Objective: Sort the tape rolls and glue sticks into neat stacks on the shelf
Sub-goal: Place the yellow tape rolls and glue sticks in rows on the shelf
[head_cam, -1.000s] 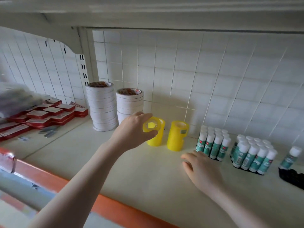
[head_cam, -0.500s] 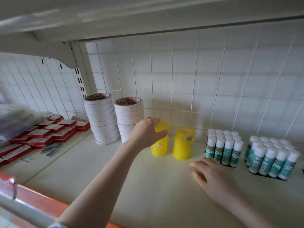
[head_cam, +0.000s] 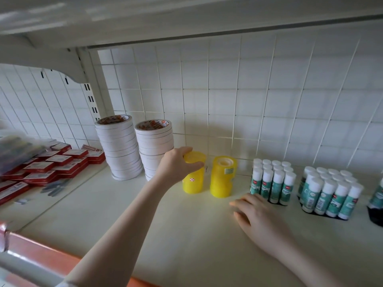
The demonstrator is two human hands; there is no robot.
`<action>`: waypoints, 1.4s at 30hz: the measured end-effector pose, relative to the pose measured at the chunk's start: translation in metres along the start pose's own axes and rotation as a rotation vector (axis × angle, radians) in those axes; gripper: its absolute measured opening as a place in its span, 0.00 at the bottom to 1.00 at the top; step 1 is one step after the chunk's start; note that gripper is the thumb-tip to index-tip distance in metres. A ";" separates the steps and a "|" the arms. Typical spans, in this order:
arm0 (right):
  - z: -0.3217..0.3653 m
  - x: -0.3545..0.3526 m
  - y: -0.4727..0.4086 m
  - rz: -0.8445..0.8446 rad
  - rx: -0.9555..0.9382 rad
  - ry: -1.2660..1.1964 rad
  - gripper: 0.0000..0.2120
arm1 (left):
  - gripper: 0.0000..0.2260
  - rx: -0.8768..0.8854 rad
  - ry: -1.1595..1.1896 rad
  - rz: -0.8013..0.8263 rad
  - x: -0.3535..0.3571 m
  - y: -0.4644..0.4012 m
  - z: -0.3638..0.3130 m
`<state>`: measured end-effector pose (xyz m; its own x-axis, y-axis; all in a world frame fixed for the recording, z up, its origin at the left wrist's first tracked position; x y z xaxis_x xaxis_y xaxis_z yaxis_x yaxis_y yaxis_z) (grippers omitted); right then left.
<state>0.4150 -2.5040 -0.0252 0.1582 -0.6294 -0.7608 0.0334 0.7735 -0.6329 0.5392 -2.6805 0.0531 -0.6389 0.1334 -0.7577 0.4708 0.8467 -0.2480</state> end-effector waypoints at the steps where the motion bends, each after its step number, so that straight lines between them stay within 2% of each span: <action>1: 0.000 0.000 0.000 0.001 0.000 -0.005 0.12 | 0.29 -0.002 0.010 0.001 0.000 0.000 0.001; 10: 0.000 0.000 0.000 0.008 -0.001 -0.014 0.07 | 0.30 -0.011 0.041 0.004 0.001 -0.003 0.004; 19: 0.000 0.000 -0.001 0.009 0.010 -0.007 0.07 | 0.31 -0.019 0.077 0.020 0.001 -0.004 0.007; 24: -0.001 -0.001 0.001 0.026 0.034 0.020 0.04 | 0.31 0.080 -0.003 -0.034 -0.007 0.012 -0.005; 28: -0.001 -0.014 0.007 0.072 0.112 0.144 0.10 | 0.28 0.202 -0.080 -0.144 -0.020 0.045 -0.012; 32: -0.005 -0.040 0.012 0.136 0.168 0.308 0.11 | 0.25 0.228 -0.122 -0.228 -0.020 0.077 -0.007; 34: -0.011 -0.054 0.017 0.171 0.190 0.381 0.11 | 0.24 0.235 -0.154 -0.232 -0.013 0.089 -0.007; 37: -0.022 -0.078 0.031 0.220 0.282 0.462 0.05 | 0.22 0.212 -0.194 -0.210 0.002 0.106 -0.011; 42: -0.052 -0.126 0.079 0.220 0.460 0.486 0.07 | 0.18 0.185 -0.236 -0.161 0.038 0.138 -0.047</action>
<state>0.3465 -2.3679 0.0130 -0.2464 -0.3334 -0.9100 0.4818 0.7726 -0.4135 0.5506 -2.5344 0.0185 -0.5656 -0.1362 -0.8133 0.4915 0.7363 -0.4651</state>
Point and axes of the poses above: each hand's wrist, its own y-axis away from the middle knuckle, its own x-axis out of the palm, z = x × y, the point moved 5 cm from there along -y, towards the middle knuckle, and after that the axes turned 5 degrees about -x, right-handed, at the moved point
